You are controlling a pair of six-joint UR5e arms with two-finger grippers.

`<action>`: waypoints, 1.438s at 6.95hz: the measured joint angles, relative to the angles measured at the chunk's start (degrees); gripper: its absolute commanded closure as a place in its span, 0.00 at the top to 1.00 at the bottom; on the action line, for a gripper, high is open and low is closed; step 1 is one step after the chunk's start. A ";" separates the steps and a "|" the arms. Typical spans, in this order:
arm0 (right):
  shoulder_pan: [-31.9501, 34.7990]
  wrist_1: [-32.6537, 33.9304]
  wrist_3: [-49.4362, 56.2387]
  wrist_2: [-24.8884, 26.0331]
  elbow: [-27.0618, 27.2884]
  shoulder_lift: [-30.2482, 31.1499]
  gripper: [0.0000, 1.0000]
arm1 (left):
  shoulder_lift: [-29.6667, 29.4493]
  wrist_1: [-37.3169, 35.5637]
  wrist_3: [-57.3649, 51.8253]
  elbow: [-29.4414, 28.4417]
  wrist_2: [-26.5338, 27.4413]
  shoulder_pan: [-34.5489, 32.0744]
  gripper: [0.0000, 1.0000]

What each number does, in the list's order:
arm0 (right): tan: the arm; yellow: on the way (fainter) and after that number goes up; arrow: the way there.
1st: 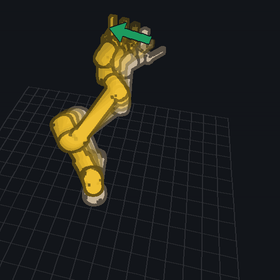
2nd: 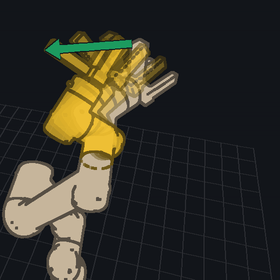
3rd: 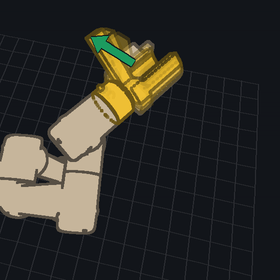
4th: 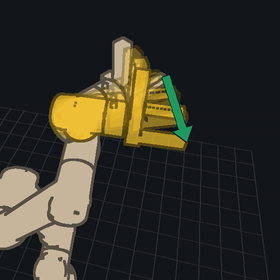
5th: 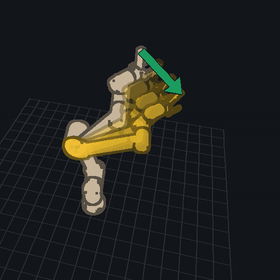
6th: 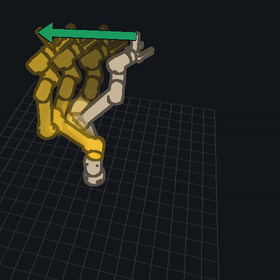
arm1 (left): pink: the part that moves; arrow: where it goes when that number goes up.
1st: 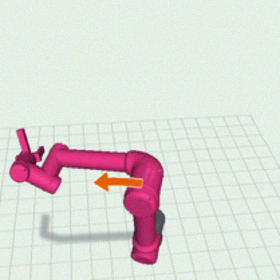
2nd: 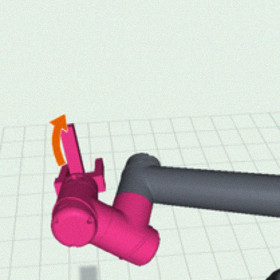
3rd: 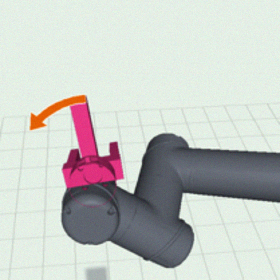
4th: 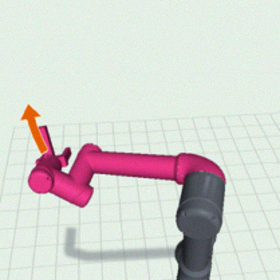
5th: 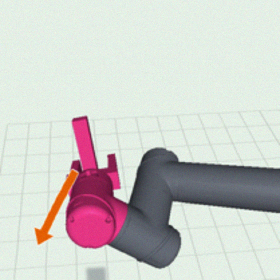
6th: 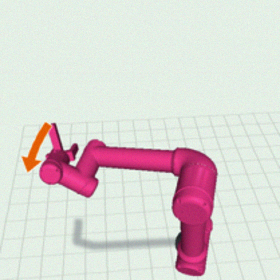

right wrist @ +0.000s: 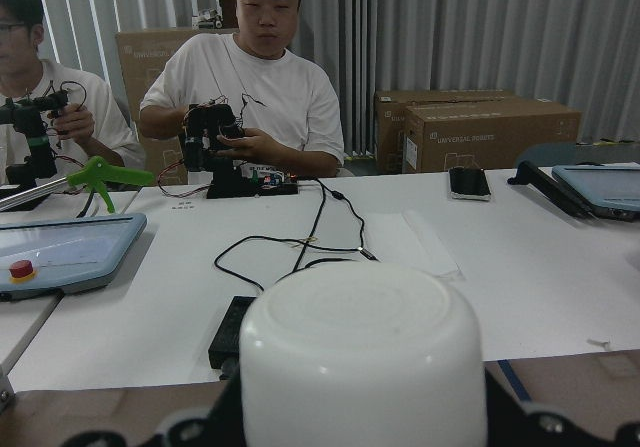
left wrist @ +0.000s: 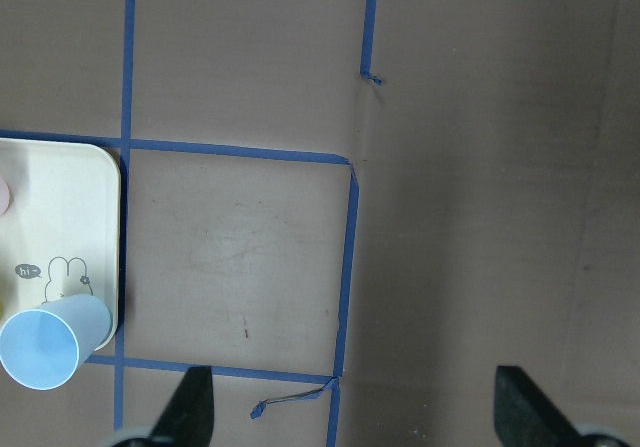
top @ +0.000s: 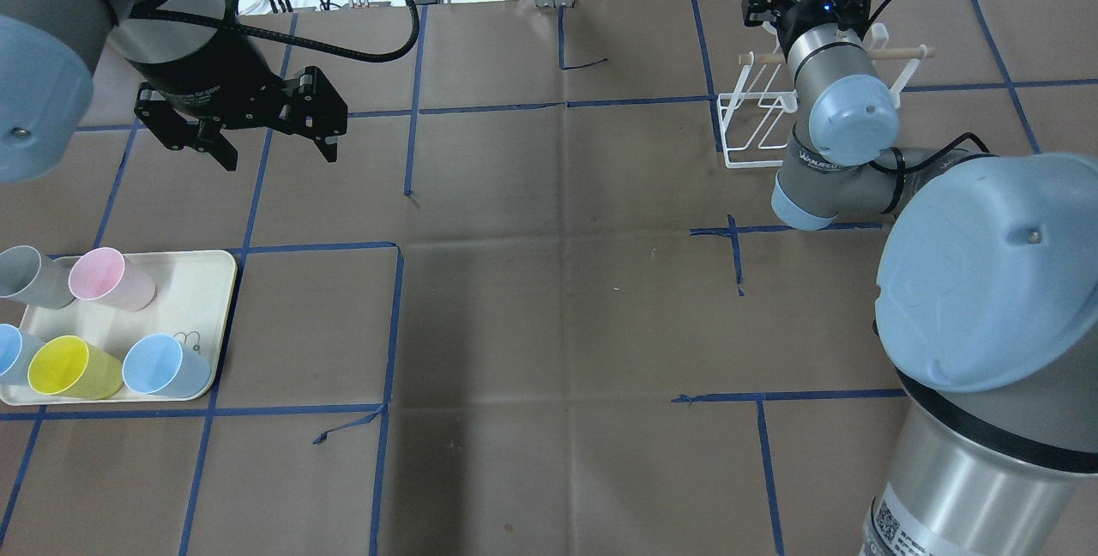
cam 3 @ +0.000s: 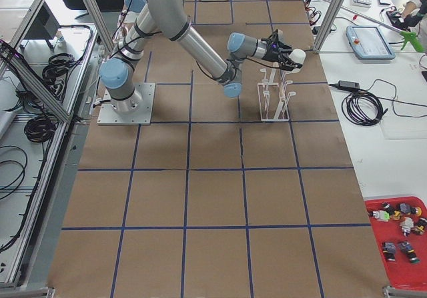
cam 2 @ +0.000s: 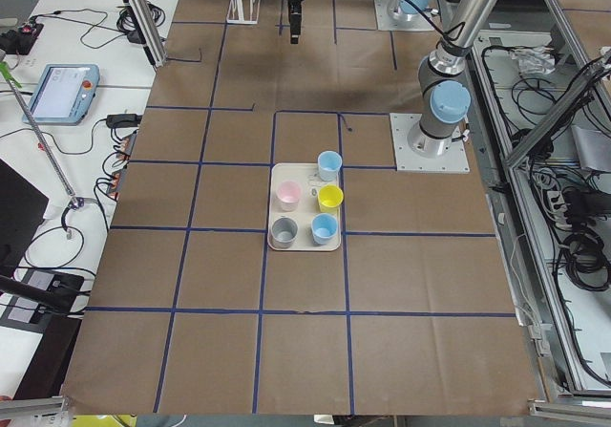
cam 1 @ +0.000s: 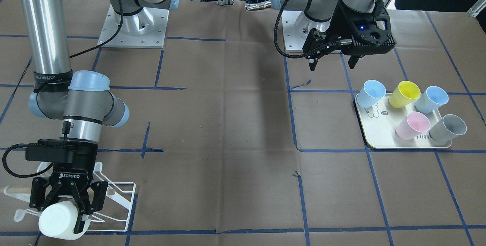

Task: Transfer IKEA cup to right arm and place on rack

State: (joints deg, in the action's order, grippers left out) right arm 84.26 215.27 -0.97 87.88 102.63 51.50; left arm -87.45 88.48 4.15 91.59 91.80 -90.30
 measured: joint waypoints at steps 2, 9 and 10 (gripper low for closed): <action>-0.03 -0.04 0.00 -0.05 0.07 -0.78 0.32 | -0.07 -0.14 -0.10 -0.08 -0.04 0.04 1.00; 0.14 -0.67 -2.12 -0.24 0.66 -0.56 0.99 | 2.40 0.84 -16.87 6.19 0.74 15.21 0.99; 0.17 -0.91 -2.13 -0.20 0.68 -0.33 0.99 | 3.89 0.74 -22.35 8.95 0.78 19.59 0.99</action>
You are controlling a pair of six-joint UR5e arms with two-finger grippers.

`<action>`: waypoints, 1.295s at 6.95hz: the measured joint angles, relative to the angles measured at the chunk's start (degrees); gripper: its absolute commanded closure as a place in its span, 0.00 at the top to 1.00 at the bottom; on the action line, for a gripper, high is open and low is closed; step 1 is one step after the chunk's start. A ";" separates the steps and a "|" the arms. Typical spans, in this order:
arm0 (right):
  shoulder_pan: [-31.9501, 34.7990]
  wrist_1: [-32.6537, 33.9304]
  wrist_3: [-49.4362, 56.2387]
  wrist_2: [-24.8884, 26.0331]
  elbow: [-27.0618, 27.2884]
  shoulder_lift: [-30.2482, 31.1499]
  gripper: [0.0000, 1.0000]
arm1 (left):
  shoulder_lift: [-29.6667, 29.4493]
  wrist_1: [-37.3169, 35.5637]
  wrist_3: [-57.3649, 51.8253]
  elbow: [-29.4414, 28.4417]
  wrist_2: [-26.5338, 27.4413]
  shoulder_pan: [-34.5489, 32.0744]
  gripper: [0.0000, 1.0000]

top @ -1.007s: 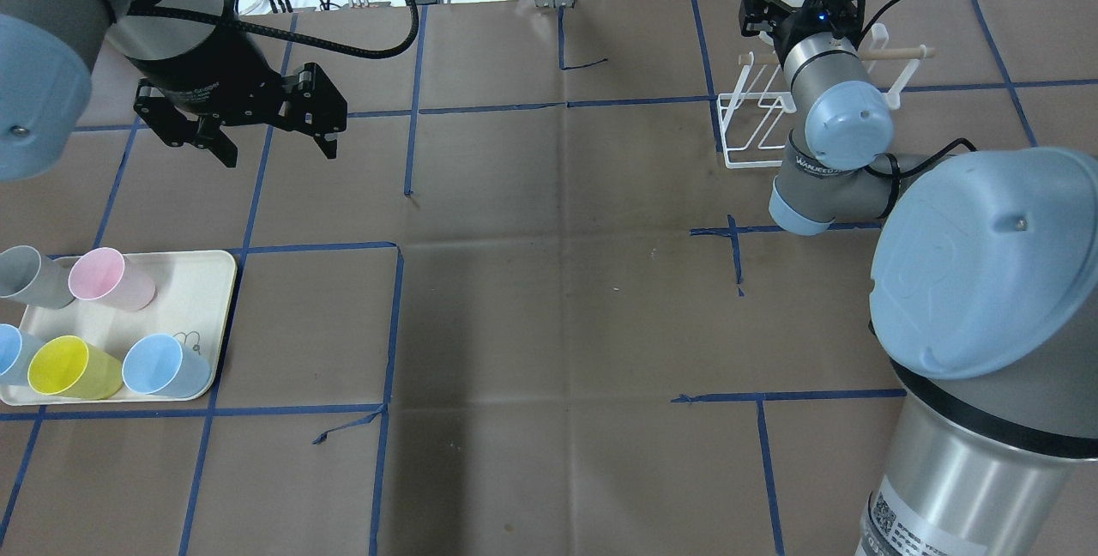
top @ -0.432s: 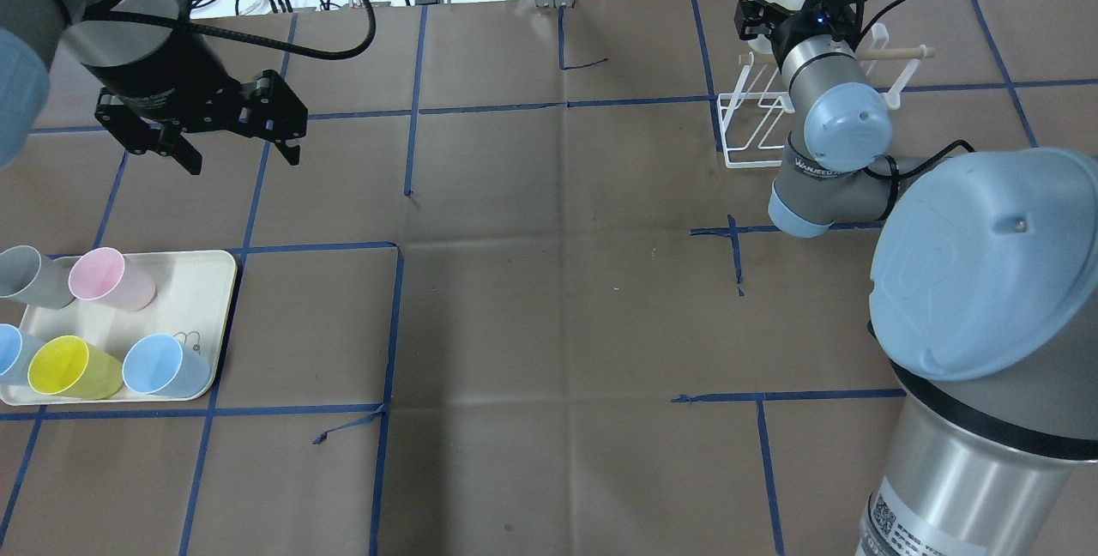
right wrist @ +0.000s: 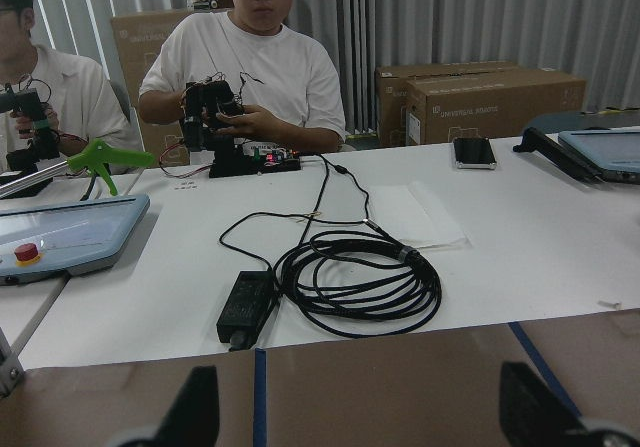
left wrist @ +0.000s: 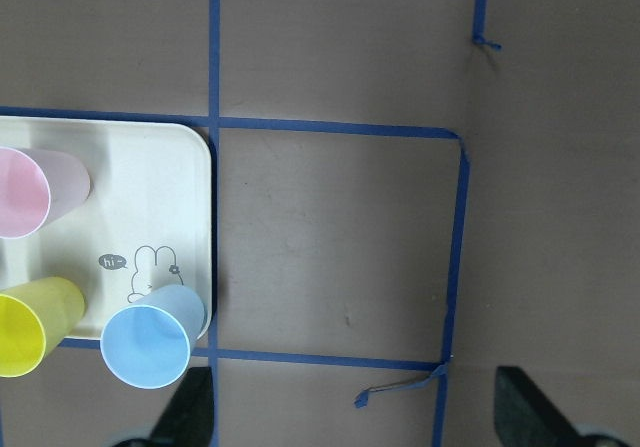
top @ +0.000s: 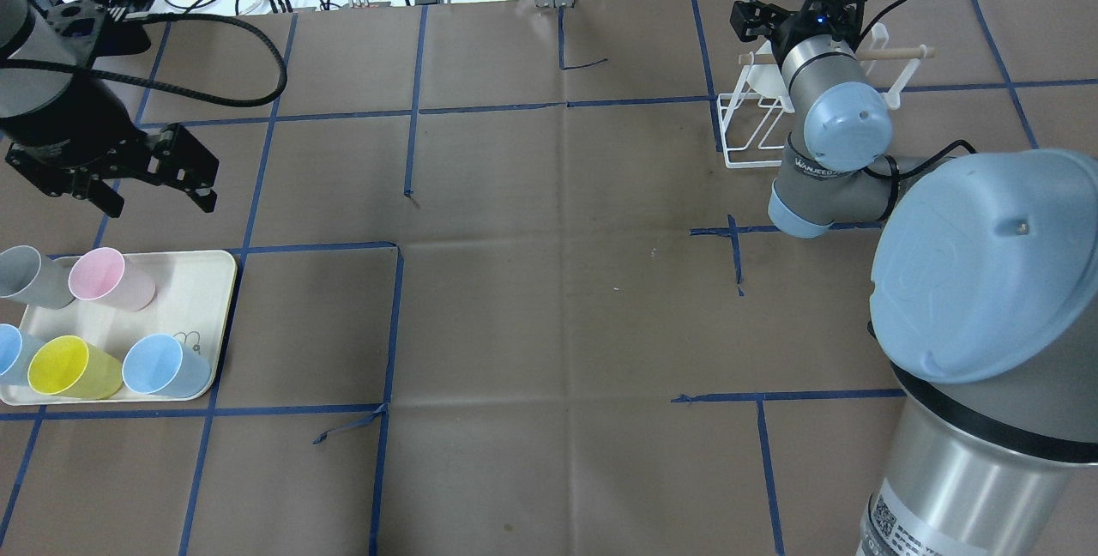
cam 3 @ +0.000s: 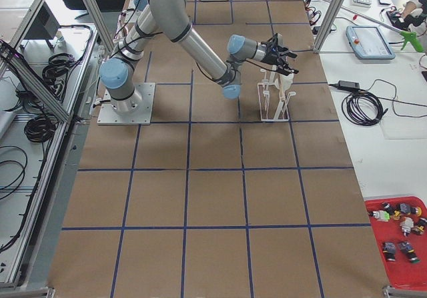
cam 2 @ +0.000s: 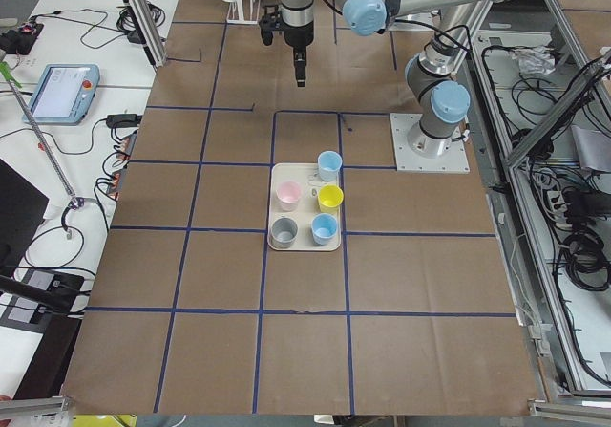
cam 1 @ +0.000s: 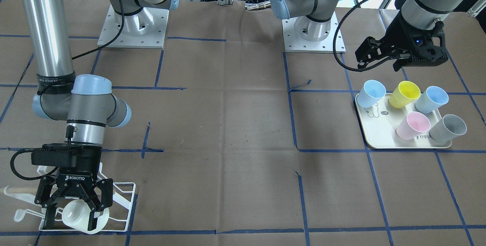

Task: Transfer IKEA cup to right arm and place on rack

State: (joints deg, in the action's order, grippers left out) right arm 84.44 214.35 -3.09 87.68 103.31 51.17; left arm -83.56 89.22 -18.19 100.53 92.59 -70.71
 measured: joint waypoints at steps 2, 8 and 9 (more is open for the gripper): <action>0.01 -0.17 0.41 0.05 -0.27 1.63 0.99 | 2.00 -0.66 -11.44 5.51 -0.03 10.87 0.99; 5.29 0.02 -3.29 -6.42 2.33 13.67 1.00 | -0.25 -15.08 -15.40 21.20 -0.74 16.46 0.98; 7.20 0.31 -5.83 -7.51 2.49 14.35 1.00 | -0.99 -18.44 -15.18 23.94 -1.23 16.48 0.98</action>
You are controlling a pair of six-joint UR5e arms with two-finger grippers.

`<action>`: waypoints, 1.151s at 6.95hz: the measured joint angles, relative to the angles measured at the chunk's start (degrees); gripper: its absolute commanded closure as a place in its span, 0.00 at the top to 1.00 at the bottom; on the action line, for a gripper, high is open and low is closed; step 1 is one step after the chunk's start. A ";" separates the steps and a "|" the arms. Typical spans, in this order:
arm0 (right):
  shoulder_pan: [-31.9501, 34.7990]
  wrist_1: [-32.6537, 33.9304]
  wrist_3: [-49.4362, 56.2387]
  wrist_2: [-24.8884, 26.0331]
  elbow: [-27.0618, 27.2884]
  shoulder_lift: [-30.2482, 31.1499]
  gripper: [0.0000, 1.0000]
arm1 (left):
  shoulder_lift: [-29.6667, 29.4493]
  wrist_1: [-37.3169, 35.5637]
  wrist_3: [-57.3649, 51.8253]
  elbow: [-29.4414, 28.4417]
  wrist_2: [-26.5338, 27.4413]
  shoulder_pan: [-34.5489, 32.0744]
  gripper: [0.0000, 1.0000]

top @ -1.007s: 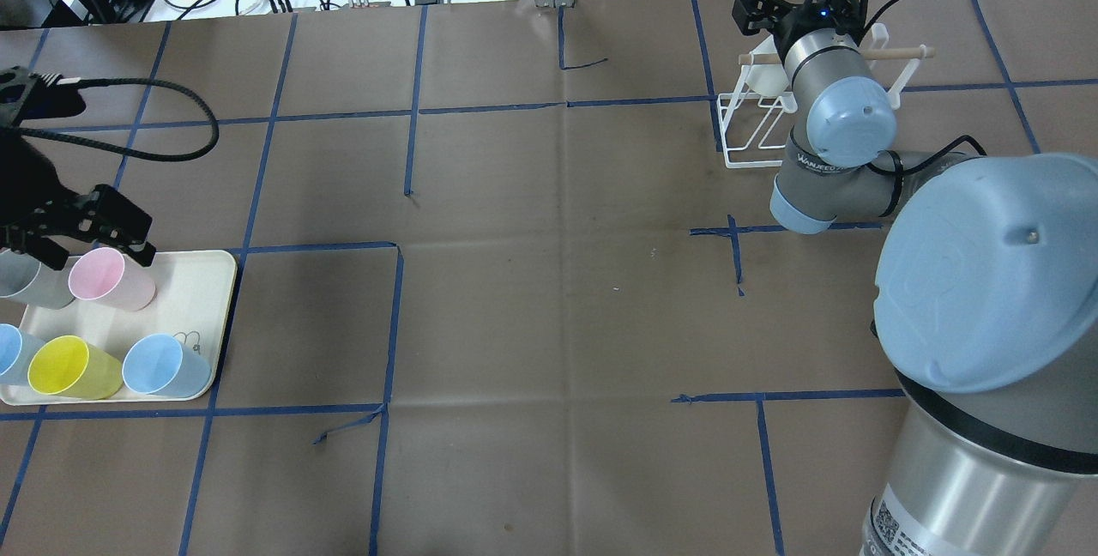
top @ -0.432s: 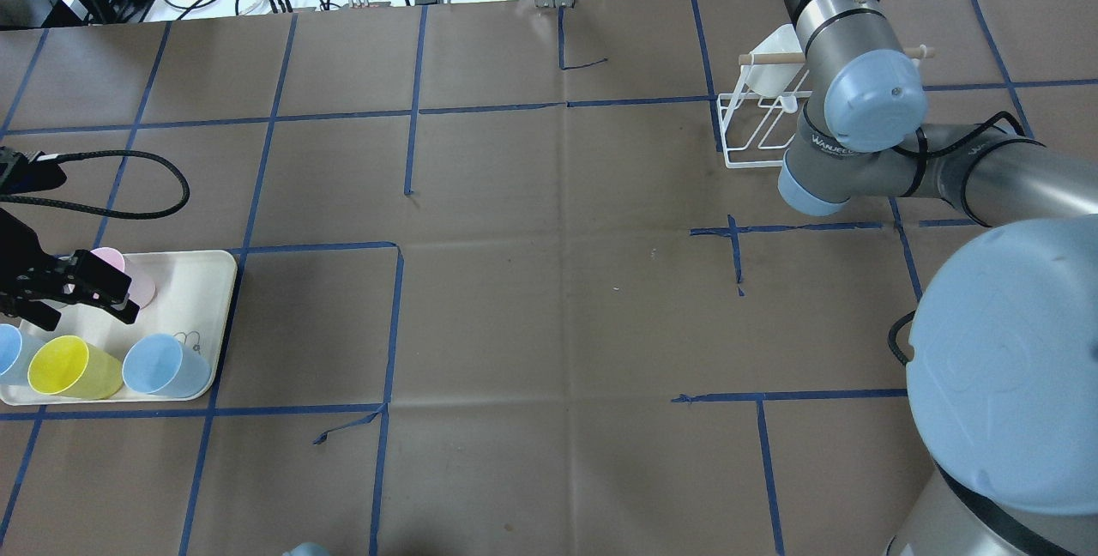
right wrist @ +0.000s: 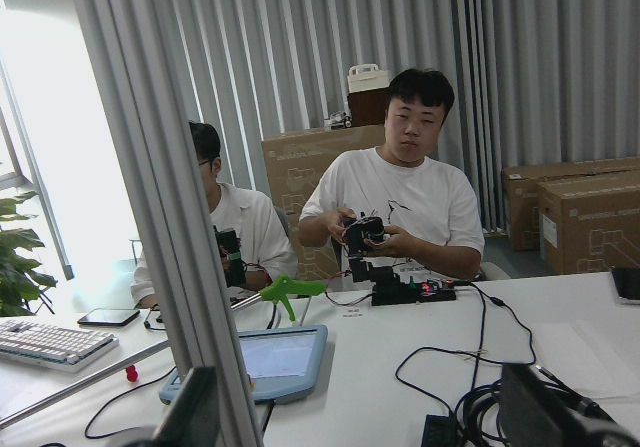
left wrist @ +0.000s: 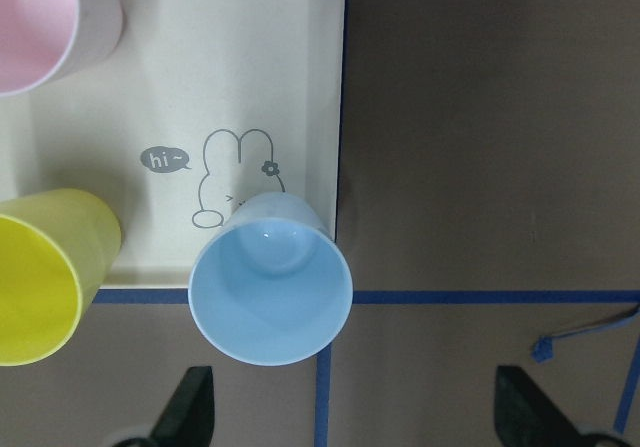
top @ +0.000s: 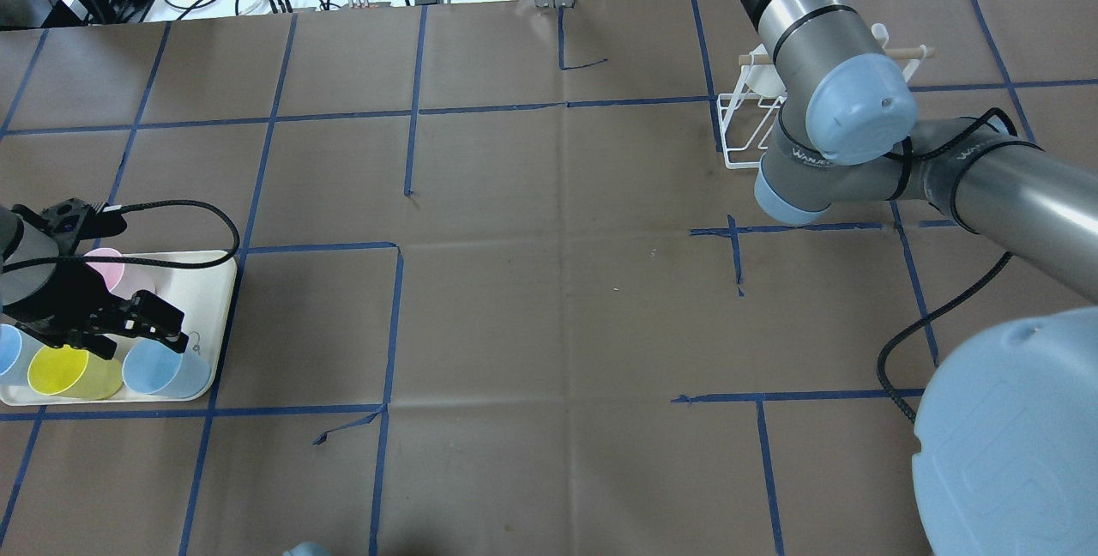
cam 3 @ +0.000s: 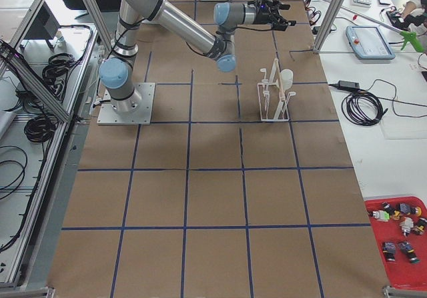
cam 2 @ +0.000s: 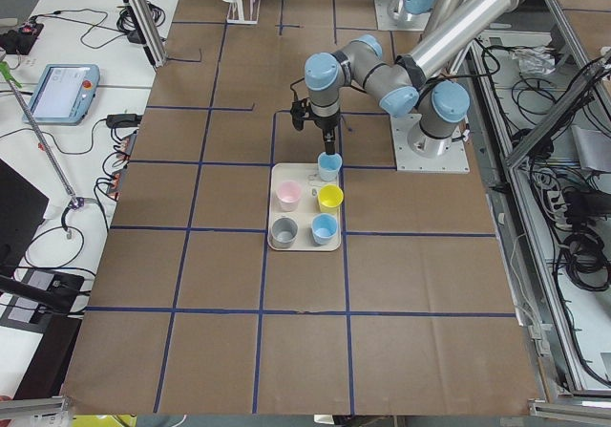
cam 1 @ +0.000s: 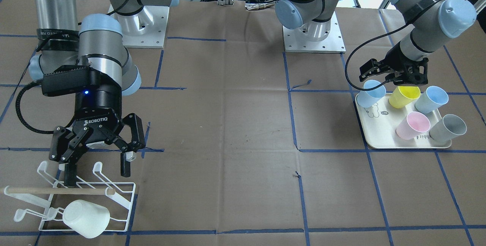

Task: Transfer IKEA cup to right arm and place on rack

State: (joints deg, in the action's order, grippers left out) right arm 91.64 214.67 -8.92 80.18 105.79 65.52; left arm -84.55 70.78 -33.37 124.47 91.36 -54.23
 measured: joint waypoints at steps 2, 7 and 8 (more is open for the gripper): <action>3.54 0.31 -7.88 -6.84 0.05 -0.14 1.00 | -2.98 -4.92 0.13 2.45 -1.00 0.00 0.97; 4.48 -3.27 -31.75 -20.62 1.95 -2.37 1.00 | -6.30 -6.45 0.07 3.14 1.25 0.06 0.04; 4.47 -6.72 -33.27 -20.56 2.68 -1.74 1.00 | -6.80 -6.50 0.40 2.95 2.80 0.08 0.00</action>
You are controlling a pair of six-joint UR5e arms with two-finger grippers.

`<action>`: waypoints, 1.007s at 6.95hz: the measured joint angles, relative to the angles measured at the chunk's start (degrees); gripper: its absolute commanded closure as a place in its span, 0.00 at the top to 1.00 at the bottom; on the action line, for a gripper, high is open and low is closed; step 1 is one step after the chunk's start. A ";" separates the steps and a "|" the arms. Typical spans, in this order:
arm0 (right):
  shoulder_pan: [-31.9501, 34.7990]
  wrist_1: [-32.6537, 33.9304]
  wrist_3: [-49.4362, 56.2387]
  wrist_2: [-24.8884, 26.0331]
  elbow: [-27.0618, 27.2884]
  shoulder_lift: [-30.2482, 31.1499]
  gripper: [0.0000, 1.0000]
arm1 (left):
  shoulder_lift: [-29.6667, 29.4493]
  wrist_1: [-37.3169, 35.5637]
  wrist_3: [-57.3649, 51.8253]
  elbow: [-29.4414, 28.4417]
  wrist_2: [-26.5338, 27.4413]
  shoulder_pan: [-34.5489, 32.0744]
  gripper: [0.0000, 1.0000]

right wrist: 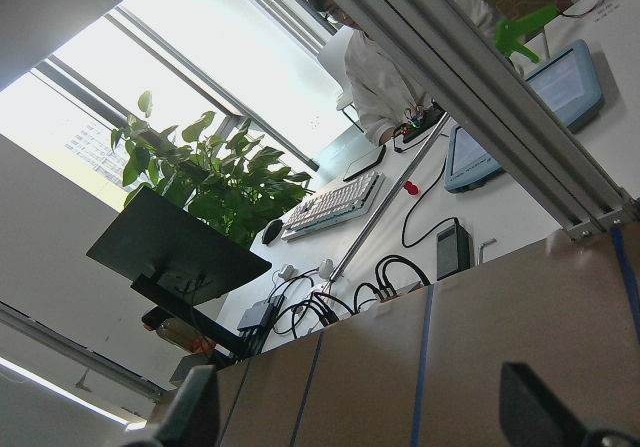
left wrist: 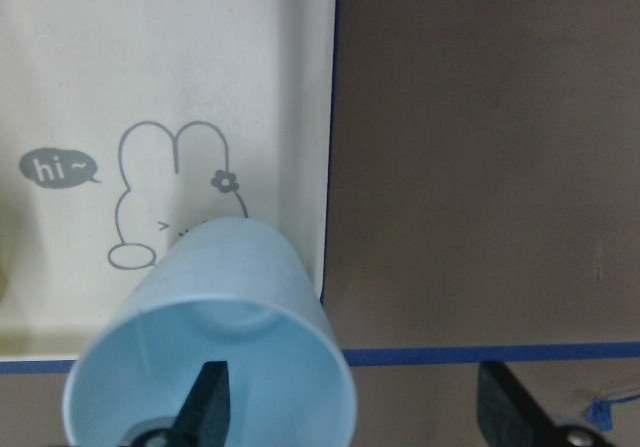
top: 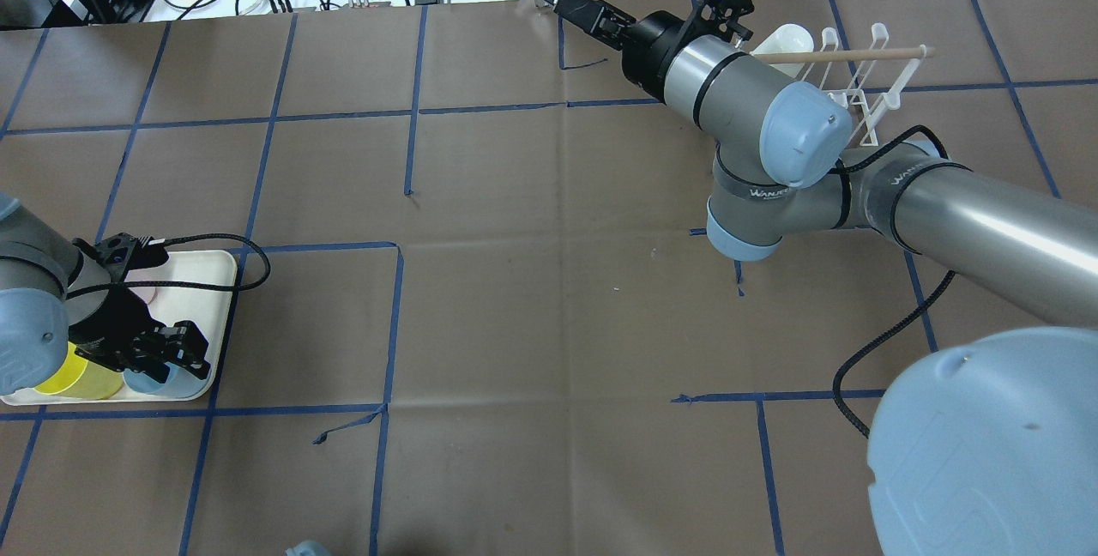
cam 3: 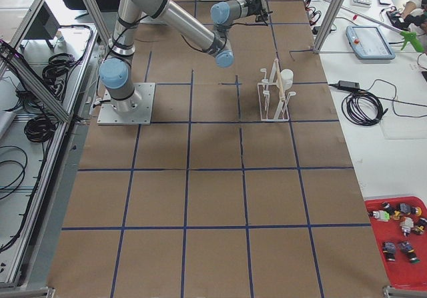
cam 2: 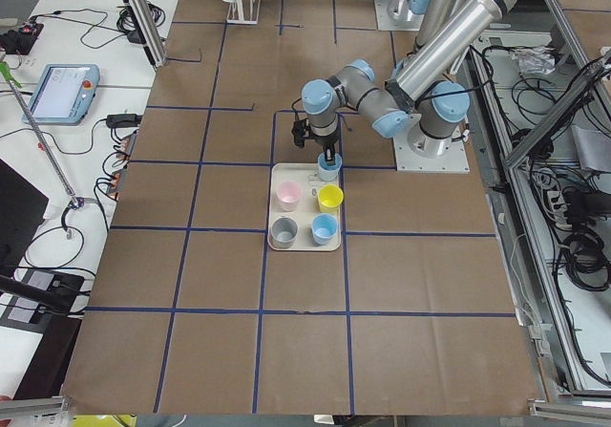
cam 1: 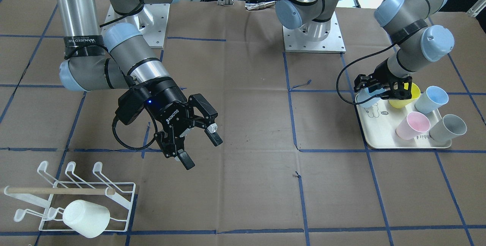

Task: Transfer IKEA cup to right arm and place on rack

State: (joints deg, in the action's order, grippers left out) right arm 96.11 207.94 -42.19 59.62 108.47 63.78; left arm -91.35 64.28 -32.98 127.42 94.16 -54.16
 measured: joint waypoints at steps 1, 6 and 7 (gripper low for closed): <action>0.01 -3.72 -0.61 0.18 0.24 0.82 1.00 | -0.22 -0.04 0.27 -0.12 0.73 0.01 0.00; 0.10 -24.01 -2.30 -0.05 0.17 8.11 1.00 | 1.34 11.04 2.48 -15.28 0.58 -2.67 0.00; 0.11 -24.55 -4.60 -0.30 0.27 9.07 1.00 | 0.49 17.23 3.51 -22.44 0.45 -4.17 0.00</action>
State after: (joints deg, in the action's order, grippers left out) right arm 96.23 183.40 -46.79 59.32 108.74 72.86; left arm -90.86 81.51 -29.47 104.98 94.61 -58.33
